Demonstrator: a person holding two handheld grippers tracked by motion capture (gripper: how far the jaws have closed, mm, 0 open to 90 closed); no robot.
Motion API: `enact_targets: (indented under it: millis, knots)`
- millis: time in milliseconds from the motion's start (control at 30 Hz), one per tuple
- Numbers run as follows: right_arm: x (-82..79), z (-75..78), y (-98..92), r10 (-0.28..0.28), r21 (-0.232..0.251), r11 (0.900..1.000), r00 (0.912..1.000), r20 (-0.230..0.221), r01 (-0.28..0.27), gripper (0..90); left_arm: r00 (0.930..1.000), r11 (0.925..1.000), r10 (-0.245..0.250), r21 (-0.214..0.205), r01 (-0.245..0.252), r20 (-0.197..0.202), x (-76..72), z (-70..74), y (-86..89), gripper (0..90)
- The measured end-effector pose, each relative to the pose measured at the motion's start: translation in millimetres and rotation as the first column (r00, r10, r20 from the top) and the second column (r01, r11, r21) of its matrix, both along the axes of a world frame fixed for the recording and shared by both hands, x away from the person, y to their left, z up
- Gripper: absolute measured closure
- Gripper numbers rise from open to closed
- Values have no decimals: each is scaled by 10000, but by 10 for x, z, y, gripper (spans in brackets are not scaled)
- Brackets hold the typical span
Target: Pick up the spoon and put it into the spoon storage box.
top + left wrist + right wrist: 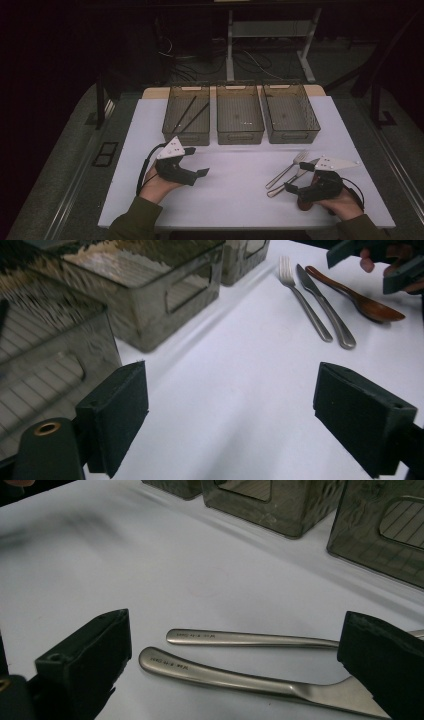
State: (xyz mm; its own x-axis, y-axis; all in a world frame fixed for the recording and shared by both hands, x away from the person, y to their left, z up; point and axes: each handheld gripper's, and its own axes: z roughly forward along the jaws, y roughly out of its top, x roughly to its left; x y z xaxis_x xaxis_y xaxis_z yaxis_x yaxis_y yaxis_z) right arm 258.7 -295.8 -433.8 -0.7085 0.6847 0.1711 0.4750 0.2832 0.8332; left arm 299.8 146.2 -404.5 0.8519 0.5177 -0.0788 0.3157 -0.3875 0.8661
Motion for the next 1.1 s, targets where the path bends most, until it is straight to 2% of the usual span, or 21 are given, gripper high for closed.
enact_targets:
  millis: [167, 333, 467, 567, 767, 967, 1067, 1100]
  knots:
    - [4, -2, -4, -11, 10, 10000, 10000, -21, 11, 12, 9998, 9999, 124, 122, -122, -148, -92, -107, 44, 54]
    - [3, -1, -3, 4, -12, 10000, 10000, -2, -4, 12, 9997, 9999, 109, 81, -107, -224, -169, -166, 101, 13]
    - [1, -1, 0, 0, -22, 10000, 10000, -5, 0, 12, 9988, 9998, 189, 77, -185, -452, -232, -210, 130, 0]
    - [-5, 6, -1, -24, -7, 10000, 10000, -33, 24, 12, 9979, 9996, 158, 233, -143, -632, -285, -247, 143, 0]
    - [1, 53, -51, 0, -56, 10000, 9999, -118, -1, 12, 9986, 9995, 109, 312, -92, -524, -296, -252, 149, 0]
    - [9, 127, -146, -136, -133, 9998, 9996, -235, 133, 13, 9976, 9995, -84, 285, 104, -688, -283, -273, 132, 0]
    - [16, 153, -211, -309, -147, 9994, 9993, -205, 306, 70, 9974, 9994, -156, 307, 178, -701, -287, -275, 123, 0]
    - [22, 162, -235, -356, -147, 9993, 9989, -298, 352, 118, 9974, 9995, -165, 274, 184, -699, -289, -273, 121, 0]
